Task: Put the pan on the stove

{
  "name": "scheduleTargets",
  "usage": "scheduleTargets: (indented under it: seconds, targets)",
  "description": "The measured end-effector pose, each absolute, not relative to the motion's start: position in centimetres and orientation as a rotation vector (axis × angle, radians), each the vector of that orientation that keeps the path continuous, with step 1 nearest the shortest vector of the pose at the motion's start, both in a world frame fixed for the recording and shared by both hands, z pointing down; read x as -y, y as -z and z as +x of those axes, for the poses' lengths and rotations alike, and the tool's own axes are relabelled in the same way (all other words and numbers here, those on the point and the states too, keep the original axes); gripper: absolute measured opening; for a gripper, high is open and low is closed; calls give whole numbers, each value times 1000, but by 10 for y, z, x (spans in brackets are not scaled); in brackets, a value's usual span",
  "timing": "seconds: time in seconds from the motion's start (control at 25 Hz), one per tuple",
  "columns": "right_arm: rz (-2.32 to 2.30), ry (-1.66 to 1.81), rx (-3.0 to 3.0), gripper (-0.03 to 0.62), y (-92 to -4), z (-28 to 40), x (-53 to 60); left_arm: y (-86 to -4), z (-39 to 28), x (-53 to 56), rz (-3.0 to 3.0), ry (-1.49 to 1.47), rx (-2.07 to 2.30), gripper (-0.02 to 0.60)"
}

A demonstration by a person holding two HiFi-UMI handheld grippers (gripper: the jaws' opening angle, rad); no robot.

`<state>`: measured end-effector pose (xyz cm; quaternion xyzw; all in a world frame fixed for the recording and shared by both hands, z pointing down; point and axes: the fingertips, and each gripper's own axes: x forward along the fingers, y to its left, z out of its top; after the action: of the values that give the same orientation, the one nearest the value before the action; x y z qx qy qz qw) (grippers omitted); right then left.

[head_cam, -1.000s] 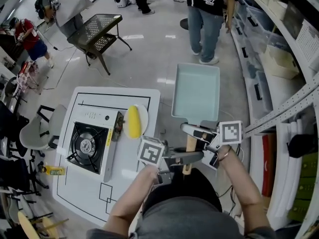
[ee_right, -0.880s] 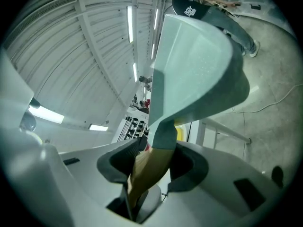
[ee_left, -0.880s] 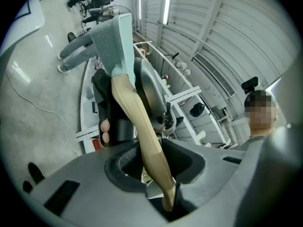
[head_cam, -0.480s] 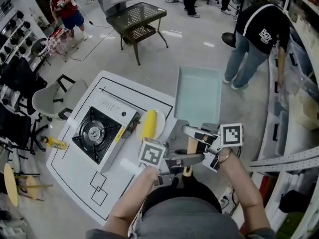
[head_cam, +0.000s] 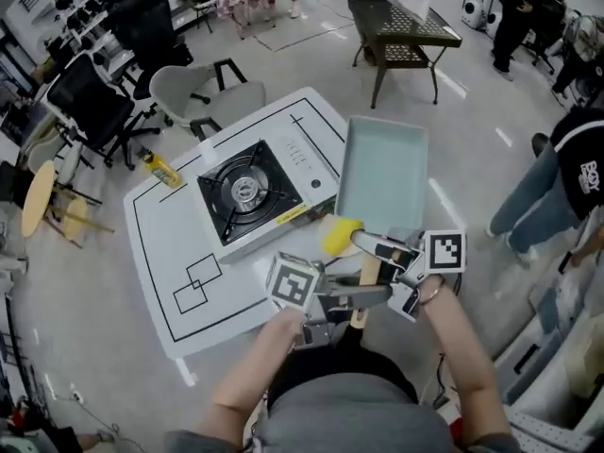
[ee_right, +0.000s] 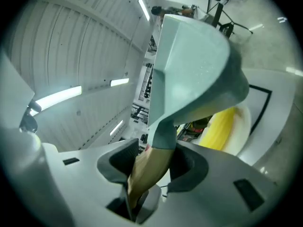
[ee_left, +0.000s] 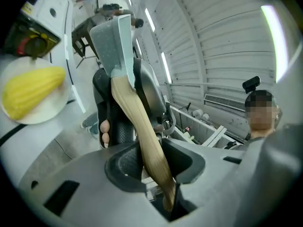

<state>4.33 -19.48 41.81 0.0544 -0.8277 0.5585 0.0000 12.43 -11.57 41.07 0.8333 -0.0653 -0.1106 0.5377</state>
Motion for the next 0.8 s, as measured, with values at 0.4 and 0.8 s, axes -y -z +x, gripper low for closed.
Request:
scheduleTargets:
  seconds: [0.4,0.8]
  targets:
    - [-326,-1639,2426,175,-426,-72,170,-419,35,127,1935,501,532,104]
    - [-496,-1584,2285,175,-441,-147,158,-428,-36,135,1881,623,708,106]
